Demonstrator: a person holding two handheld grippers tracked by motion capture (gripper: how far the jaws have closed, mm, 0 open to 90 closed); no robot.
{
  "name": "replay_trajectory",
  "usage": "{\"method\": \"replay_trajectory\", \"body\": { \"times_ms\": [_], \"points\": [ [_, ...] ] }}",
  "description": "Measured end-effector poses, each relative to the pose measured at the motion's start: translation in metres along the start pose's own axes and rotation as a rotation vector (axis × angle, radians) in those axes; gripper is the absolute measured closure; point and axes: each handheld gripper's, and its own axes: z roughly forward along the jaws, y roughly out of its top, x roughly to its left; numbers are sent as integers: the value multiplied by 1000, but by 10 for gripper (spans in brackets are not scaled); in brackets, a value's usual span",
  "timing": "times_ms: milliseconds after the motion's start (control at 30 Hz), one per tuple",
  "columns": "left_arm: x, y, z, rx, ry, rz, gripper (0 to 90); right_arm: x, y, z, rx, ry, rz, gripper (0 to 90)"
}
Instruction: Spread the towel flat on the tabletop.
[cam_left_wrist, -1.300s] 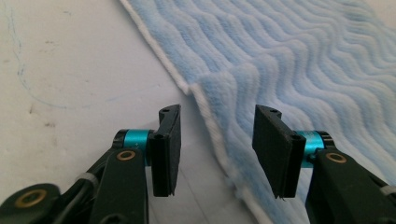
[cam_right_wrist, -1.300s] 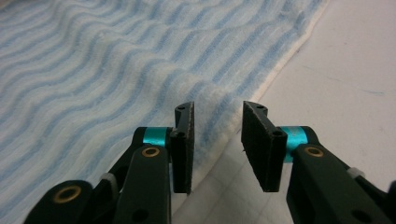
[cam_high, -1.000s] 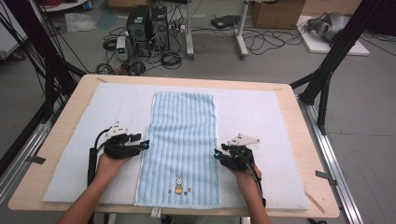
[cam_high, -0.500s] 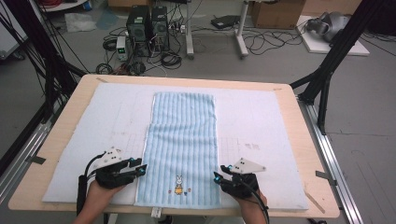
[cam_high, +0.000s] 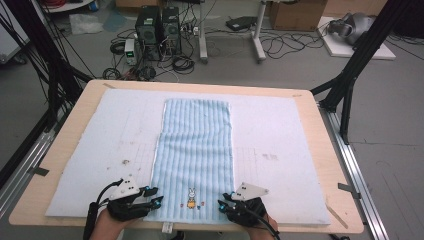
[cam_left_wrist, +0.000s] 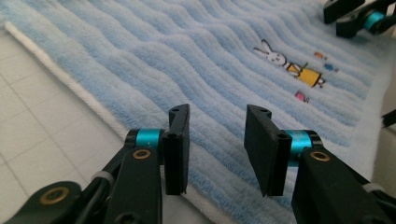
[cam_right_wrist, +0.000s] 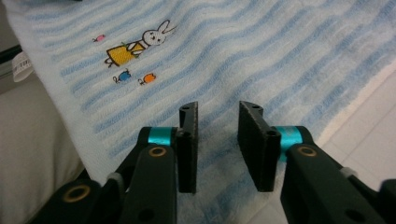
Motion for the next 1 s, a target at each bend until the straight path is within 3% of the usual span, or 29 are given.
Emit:
{"method": "replay_trajectory", "body": {
  "times_ms": [33, 67, 133, 233, 300, 433, 600, 667, 733, 767, 800, 867, 1000],
  "points": [
    [-1, 0, 0, 1, 17, 10, 727, -2, 0, 0, 6, 8, 13, 782],
    [-2, -1, -1, 5, 6, 19, 825, -2, 1, 0, 6, 12, 12, 830],
    [-3, -1, -1, 6, 1, 15, 867, -2, 1, -1, 19, 34, 11, 870],
    [-3, -2, -4, 25, -34, 15, 874, -2, 2, -2, 33, 48, 4, 879],
    [-5, -4, -9, 38, -73, 2, 875, -3, 0, -6, 53, 90, -7, 880],
    [-10, -6, -13, 50, -102, 2, 875, 1, -5, -14, 74, 149, -18, 880],
    [-16, -11, -21, 68, -147, 4, 855, 10, -9, -22, 103, 181, -53, 878],
    [-15, -11, -24, 60, -152, -14, 707, 11, -11, -25, 95, 183, -56, 833],
    [-12, -9, -26, 38, -128, -34, 644, 8, -10, -27, 59, 179, -27, 751],
    [-7, -6, -27, -1, -108, -51, 622, 5, -9, -28, 32, 168, -9, 736],
    [-7, -6, -27, -1, -108, -51, 619, 2, -8, -29, 8, 158, 6, 728],
    [0, 1, -28, -49, -84, -59, 619, -1, -4, -29, -19, 123, 29, 720],
    [11, 10, -24, -84, -46, -74, 611, -5, 4, -20, -51, 66, 28, 721]
  ]
}}
